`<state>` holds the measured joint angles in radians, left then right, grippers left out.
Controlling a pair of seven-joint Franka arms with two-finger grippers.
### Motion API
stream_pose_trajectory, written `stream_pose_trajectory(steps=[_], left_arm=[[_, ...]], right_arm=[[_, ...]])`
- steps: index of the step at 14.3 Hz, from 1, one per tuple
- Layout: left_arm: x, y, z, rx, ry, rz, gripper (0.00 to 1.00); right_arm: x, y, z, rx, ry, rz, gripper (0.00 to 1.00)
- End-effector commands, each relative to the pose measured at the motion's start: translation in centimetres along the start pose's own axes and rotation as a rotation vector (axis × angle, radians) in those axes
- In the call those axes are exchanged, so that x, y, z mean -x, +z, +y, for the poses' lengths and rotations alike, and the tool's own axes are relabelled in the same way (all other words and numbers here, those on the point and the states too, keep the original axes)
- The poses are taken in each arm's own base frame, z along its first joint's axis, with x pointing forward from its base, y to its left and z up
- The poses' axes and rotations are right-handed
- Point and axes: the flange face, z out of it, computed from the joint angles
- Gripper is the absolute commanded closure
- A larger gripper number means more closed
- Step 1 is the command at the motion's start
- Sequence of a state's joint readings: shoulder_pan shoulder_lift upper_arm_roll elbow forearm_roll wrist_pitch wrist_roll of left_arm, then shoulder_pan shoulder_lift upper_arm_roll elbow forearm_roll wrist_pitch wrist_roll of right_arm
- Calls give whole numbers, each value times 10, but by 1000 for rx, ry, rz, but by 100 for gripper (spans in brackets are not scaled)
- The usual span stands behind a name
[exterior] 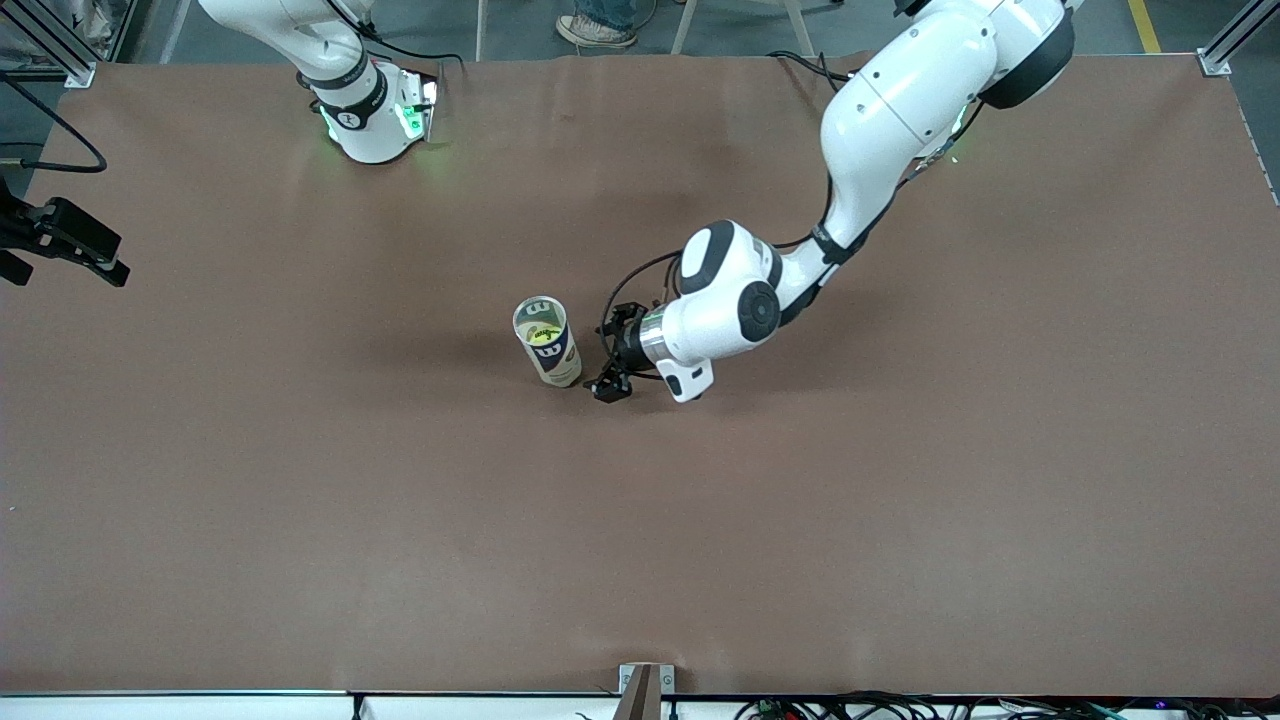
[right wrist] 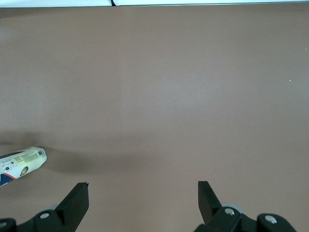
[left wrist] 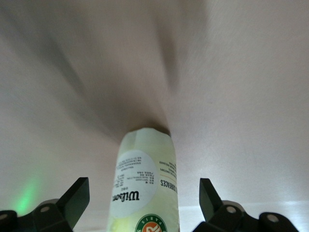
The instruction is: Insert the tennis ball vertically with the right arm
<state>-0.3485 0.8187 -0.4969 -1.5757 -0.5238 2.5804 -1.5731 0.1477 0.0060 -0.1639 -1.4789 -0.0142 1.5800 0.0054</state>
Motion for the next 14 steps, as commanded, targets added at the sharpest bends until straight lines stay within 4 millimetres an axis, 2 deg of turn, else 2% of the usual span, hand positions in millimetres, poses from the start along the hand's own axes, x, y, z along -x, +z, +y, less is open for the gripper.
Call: stream_pose_trajectory(steps=[1, 4, 7, 9, 12, 14], left_arm=[[-21, -63, 1, -94, 80, 17, 0], [-53, -125, 14, -193, 224, 157, 0], [-87, -187, 37, -279, 387, 318, 0], [-100, -217, 50, -288, 510, 419, 0], [-126, -264, 58, -305, 659, 516, 0], [-144, -310, 59, -334, 797, 518, 0]], right_arm=[[9, 1, 2, -2, -5, 15, 0], [13, 5, 2, -5, -9, 41, 0], [12, 3, 0, 44, -26, 46, 0], [11, 1, -12, 98, -59, 52, 0], [10, 0, -12, 92, -57, 58, 0], [10, 0, -12, 90, -54, 61, 0]])
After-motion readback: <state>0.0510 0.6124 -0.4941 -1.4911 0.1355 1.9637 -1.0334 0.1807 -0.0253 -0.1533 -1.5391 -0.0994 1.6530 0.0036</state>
